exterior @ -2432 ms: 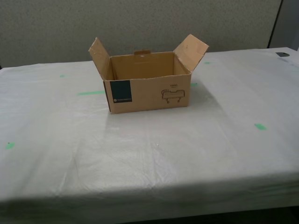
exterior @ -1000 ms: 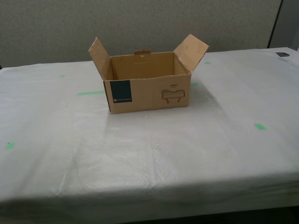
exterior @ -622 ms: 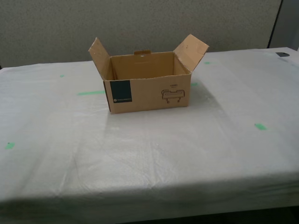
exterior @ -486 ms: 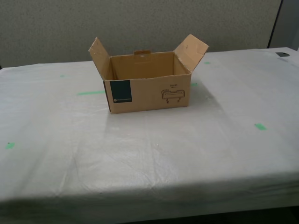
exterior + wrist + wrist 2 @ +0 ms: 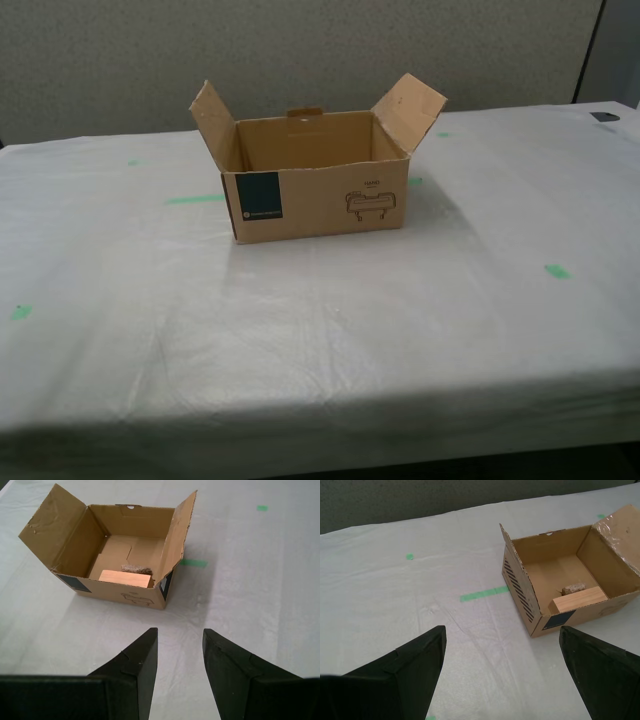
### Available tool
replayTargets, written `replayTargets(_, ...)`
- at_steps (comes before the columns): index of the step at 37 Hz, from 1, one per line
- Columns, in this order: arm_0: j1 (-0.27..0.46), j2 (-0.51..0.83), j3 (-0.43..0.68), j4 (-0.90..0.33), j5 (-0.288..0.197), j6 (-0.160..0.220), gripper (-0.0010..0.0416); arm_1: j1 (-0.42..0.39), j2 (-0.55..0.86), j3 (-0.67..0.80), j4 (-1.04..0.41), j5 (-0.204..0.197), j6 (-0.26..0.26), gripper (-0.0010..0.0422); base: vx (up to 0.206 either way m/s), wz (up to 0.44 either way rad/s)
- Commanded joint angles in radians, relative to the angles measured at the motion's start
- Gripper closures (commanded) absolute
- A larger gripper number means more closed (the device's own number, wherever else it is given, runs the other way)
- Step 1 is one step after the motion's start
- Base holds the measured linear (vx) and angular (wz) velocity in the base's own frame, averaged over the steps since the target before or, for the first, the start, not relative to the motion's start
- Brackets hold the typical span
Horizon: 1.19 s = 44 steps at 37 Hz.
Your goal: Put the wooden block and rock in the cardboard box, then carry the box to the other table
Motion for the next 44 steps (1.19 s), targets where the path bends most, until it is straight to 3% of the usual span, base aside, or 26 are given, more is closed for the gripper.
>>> replayTargets(1, 0.0, 0.0, 0.001, 0.001, 0.002, 0.002, 0.0284, 0.0, 0.0, 0.001, 0.0, 0.003, -0.001, 0.0105, 0.0, 0.0)
replayTargets(44, 0.0, 0.0, 0.001, 0.001, 0.002, 0.002, 0.0284, 0.0, 0.0, 0.001, 0.0, 0.003, -0.001, 0.0105, 0.0, 0.0)
